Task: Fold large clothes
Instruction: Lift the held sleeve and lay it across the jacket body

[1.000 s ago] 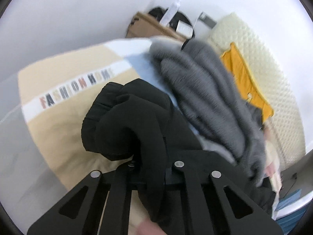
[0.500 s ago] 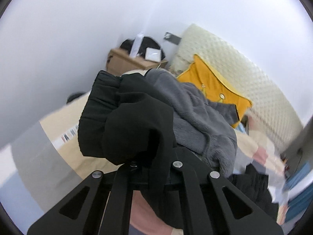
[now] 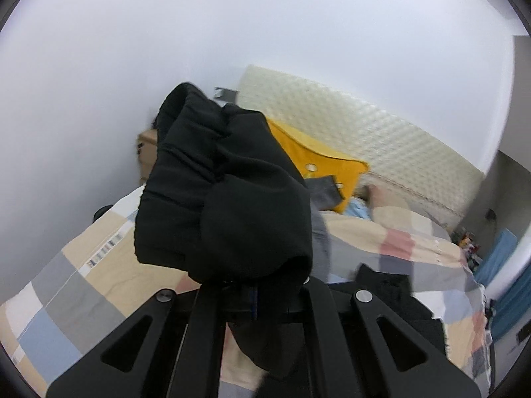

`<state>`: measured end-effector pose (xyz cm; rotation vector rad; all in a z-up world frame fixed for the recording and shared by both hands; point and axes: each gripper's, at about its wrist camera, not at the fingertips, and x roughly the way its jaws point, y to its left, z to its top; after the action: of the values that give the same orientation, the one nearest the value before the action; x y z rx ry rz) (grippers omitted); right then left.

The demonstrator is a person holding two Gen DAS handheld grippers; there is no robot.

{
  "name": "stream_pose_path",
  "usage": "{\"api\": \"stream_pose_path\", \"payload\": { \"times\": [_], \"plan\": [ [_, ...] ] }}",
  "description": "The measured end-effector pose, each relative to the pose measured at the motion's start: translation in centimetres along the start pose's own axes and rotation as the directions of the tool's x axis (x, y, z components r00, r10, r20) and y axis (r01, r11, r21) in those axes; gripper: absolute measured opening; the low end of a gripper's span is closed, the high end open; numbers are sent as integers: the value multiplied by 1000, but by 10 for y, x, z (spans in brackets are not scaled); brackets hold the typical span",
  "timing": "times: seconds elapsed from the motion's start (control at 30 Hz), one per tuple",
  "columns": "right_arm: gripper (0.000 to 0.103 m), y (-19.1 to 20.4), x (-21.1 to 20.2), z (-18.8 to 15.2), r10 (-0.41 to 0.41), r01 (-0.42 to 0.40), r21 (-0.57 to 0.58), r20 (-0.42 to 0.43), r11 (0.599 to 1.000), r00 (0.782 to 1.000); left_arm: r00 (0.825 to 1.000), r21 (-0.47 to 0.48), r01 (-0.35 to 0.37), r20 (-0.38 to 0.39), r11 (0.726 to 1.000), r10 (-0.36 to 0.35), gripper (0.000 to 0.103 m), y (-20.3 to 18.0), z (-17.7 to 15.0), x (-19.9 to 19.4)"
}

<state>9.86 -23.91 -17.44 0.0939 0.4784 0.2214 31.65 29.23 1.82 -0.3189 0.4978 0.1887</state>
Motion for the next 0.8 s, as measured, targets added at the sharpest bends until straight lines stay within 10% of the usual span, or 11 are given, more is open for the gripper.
{"api": "stream_pose_path", "payload": {
  "times": [0.37,0.8],
  "plan": [
    [103,-29,-18,0,36,-39,68,37,997,999,989,184,145,-17,972,-144,4,-133,-5,-29],
    [103,-57,-26,-3,7,-14,109,62,994,998,938,344,331,-222,879,-267,5,-313,-121,13]
  ]
}}
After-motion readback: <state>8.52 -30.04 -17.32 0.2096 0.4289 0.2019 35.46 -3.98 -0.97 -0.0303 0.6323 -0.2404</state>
